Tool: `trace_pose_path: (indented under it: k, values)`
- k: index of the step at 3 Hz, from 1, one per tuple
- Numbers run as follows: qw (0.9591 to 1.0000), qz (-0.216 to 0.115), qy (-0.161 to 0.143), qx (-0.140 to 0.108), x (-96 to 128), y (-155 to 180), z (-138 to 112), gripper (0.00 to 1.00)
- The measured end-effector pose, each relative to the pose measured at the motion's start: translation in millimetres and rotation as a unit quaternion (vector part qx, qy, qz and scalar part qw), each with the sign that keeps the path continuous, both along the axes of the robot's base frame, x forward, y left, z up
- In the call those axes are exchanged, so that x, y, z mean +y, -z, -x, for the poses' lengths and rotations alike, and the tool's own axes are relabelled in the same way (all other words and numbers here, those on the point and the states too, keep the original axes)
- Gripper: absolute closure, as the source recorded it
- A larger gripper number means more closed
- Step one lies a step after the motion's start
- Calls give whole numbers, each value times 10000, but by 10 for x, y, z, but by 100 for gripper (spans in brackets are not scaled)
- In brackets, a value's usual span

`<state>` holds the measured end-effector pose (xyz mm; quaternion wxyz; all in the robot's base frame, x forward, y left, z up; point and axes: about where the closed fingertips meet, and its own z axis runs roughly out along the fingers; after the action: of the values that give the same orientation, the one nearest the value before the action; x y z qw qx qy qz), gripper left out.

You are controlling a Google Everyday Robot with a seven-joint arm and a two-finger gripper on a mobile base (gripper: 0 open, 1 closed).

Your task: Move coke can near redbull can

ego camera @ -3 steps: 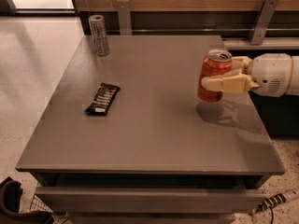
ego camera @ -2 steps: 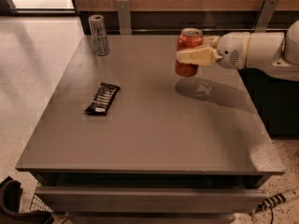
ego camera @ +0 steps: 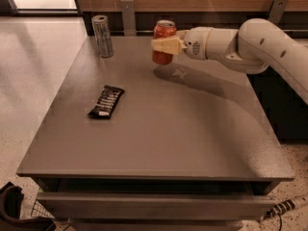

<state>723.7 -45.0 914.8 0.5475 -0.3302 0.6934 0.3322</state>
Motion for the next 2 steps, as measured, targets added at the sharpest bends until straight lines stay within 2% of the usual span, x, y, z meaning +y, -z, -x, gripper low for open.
trace_pose_path:
  k: [1,2]
  values:
    - [9992,198,-141,-328,386,42,-277,100]
    - [9964,417,-422,-607,735,130,-420,100]
